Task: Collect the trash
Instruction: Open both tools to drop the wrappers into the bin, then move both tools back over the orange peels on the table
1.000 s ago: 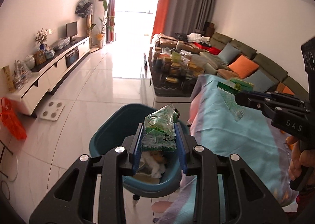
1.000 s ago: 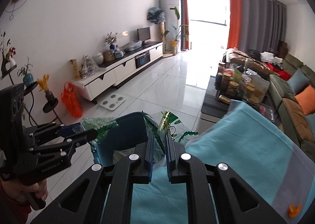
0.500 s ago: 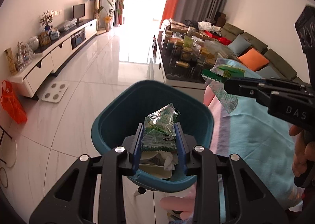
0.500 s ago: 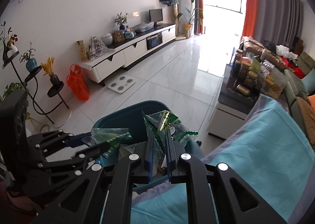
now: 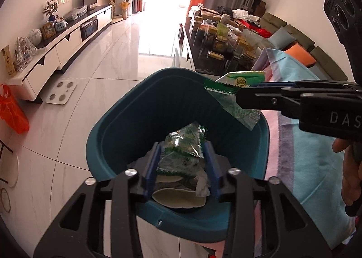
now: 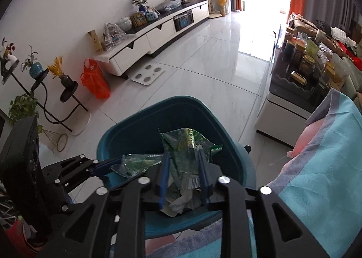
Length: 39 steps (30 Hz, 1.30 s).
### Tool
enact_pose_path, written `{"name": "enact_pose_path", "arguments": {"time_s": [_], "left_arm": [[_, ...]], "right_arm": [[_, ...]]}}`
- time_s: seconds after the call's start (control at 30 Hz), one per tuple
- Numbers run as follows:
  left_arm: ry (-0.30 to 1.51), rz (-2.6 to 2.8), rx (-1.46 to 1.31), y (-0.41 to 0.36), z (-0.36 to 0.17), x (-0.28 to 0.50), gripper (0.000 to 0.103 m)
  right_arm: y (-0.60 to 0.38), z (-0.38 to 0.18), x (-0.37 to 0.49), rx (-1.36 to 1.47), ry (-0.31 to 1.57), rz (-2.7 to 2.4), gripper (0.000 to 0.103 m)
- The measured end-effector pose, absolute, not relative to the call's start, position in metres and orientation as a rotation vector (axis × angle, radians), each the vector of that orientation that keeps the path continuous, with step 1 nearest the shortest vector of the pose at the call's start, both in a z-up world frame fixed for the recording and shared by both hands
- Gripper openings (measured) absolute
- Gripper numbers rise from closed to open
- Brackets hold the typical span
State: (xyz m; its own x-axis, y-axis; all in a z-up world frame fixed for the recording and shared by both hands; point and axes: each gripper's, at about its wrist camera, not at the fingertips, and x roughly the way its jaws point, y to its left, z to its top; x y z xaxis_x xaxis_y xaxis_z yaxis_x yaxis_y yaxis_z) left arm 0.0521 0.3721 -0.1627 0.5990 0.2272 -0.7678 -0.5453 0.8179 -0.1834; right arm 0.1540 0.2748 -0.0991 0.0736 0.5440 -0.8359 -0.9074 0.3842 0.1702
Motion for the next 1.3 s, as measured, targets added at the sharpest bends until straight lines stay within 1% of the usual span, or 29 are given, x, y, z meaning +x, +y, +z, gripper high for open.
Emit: {"name": "enact_pose_path", "arguments": {"time_s": [0.03, 0.07, 0.1, 0.13, 0.4, 0.53, 0.57, 0.6, 0.63, 0.77, 0.87, 0.93, 1.0, 1.07, 1.13, 1.3], "left_arm": [[0.818, 0.473, -0.426, 0.373, -0.165, 0.055, 0.049], [0.819, 0.478, -0.426, 0.374, -0.166, 0.058, 0.055], [0.815, 0.480, -0.429, 0.374, -0.167, 0.060, 0.064], [0.810, 0.477, -0.430, 0.375, -0.167, 0.060, 0.067], [0.784, 0.497, -0.419, 0.375, -0.158, 0.056, 0.076], [0.752, 0.516, -0.405, 0.370, -0.144, 0.048, 0.079], [0.740, 0.519, -0.399, 0.368, -0.139, 0.046, 0.082], [0.731, 0.521, -0.393, 0.367, -0.134, 0.041, 0.084], [0.719, 0.525, -0.383, 0.365, -0.128, 0.039, 0.085], [0.674, 0.528, -0.369, 0.358, -0.106, 0.028, 0.092], [0.643, 0.528, -0.359, 0.350, -0.090, 0.023, 0.096], [0.622, 0.523, -0.346, 0.341, -0.078, 0.021, 0.097], [0.605, 0.514, -0.337, 0.333, -0.066, 0.020, 0.097], [0.592, 0.506, -0.326, 0.327, -0.057, 0.019, 0.097], [0.577, 0.495, -0.310, 0.315, -0.046, 0.020, 0.097], [0.550, 0.461, -0.271, 0.287, -0.024, 0.023, 0.097]], "right_arm": [[0.274, -0.100, 0.155, -0.448, 0.997, 1.149, 0.029], [0.274, -0.101, 0.155, -0.447, 0.999, 1.146, 0.030], [0.274, -0.101, 0.155, -0.448, 0.999, 1.141, 0.031], [0.273, -0.101, 0.156, -0.442, 1.003, 1.143, 0.034], [0.256, -0.091, 0.164, -0.378, 0.989, 1.137, 0.044], [0.243, -0.081, 0.167, -0.369, 0.957, 1.122, 0.046], [0.240, -0.079, 0.168, -0.368, 0.947, 1.119, 0.046], [0.235, -0.076, 0.169, -0.361, 0.936, 1.116, 0.048], [0.231, -0.073, 0.170, -0.355, 0.930, 1.116, 0.054], [0.214, -0.061, 0.170, -0.330, 0.890, 1.113, 0.058], [0.197, -0.052, 0.172, -0.314, 0.860, 1.096, 0.066], [0.182, -0.045, 0.174, -0.291, 0.837, 1.084, 0.080], [0.171, -0.040, 0.174, -0.280, 0.817, 1.071, 0.085], [0.158, -0.037, 0.175, -0.274, 0.794, 1.048, 0.088], [0.143, -0.034, 0.176, -0.257, 0.782, 1.032, 0.092], [0.103, -0.030, 0.180, -0.205, 0.751, 0.992, 0.096]]}}
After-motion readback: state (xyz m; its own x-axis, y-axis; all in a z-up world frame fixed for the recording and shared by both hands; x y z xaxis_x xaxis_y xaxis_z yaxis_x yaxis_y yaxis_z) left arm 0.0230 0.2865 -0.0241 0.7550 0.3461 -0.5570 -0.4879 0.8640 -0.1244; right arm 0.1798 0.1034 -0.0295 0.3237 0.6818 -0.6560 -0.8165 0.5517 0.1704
